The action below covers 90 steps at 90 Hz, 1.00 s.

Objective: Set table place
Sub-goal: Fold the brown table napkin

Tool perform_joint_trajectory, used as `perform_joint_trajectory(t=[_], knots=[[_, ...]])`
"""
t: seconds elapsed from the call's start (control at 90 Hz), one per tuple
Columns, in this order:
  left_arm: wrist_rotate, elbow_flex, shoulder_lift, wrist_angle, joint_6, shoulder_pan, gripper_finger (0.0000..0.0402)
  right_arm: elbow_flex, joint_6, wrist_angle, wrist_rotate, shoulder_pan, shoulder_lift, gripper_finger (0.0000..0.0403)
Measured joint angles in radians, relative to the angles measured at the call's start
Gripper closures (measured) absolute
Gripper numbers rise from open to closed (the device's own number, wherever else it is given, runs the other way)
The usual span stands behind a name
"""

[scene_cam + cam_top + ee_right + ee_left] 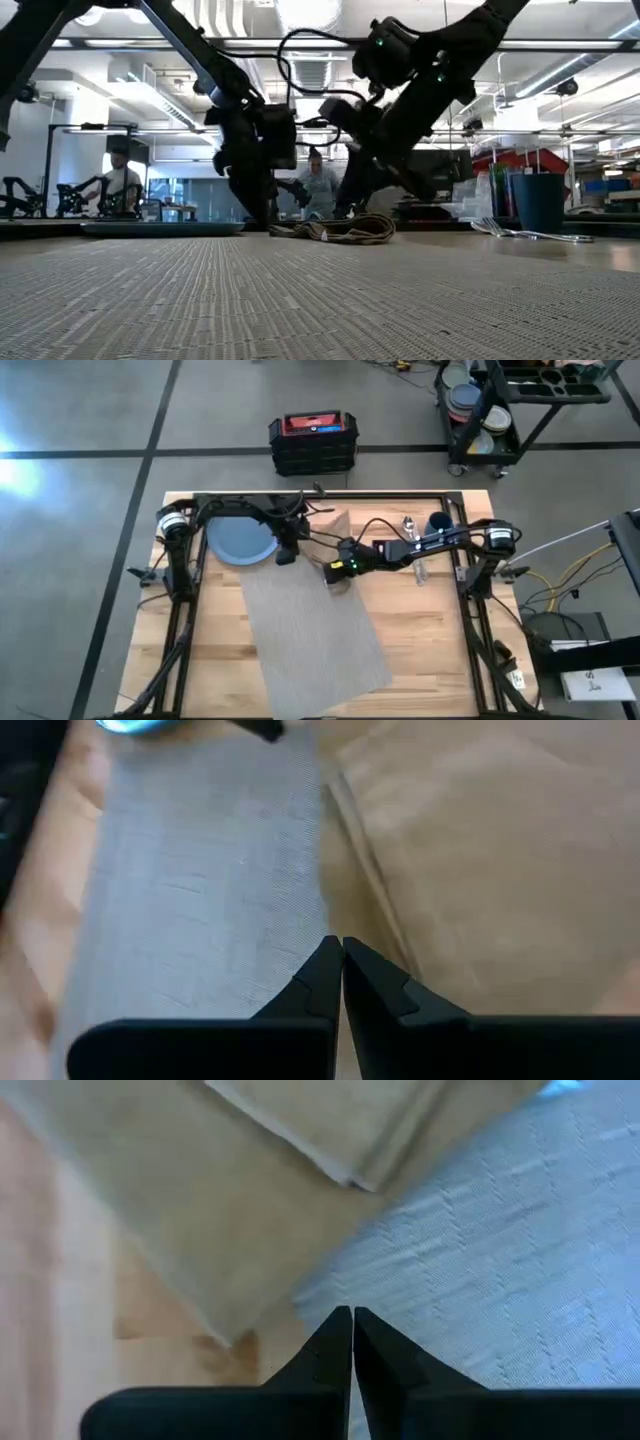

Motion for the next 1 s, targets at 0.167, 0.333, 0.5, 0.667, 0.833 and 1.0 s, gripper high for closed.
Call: perform_joint_trajectory(t=[0.167, 0.333, 0.5, 0.667, 0.833, 1.0], knots=[[-0.028, 0.000, -0.057, 0.065, 0.017, 0.002, 0.0402, 0.004, -0.004, 0.000, 0.000, -0.003, 0.000, 0.0403], [-0.056, 0.001, -0.048, 0.206, 0.031, 0.007, 0.0402, 0.010, -0.014, 0.005, 0.000, -0.003, 0.000, 0.0403], [-0.072, 0.001, 0.012, 0.221, 0.036, 0.008, 0.0402, 0.010, -0.013, 0.006, 0.000, -0.003, 0.000, 0.0403], [-0.105, 0.001, 0.056, 0.212, 0.033, 0.003, 0.0402, 0.009, -0.014, 0.005, 0.000, -0.003, 0.000, 0.0403], [-0.103, 0.000, 0.061, 0.187, -0.015, -0.039, 0.0402, 0.009, -0.024, -0.017, -0.009, -0.003, 0.000, 0.0403], [-0.009, -0.006, 0.063, 0.174, -0.097, -0.110, 0.0401, 0.009, -0.028, -0.030, -0.029, 0.004, 0.000, 0.0403]])
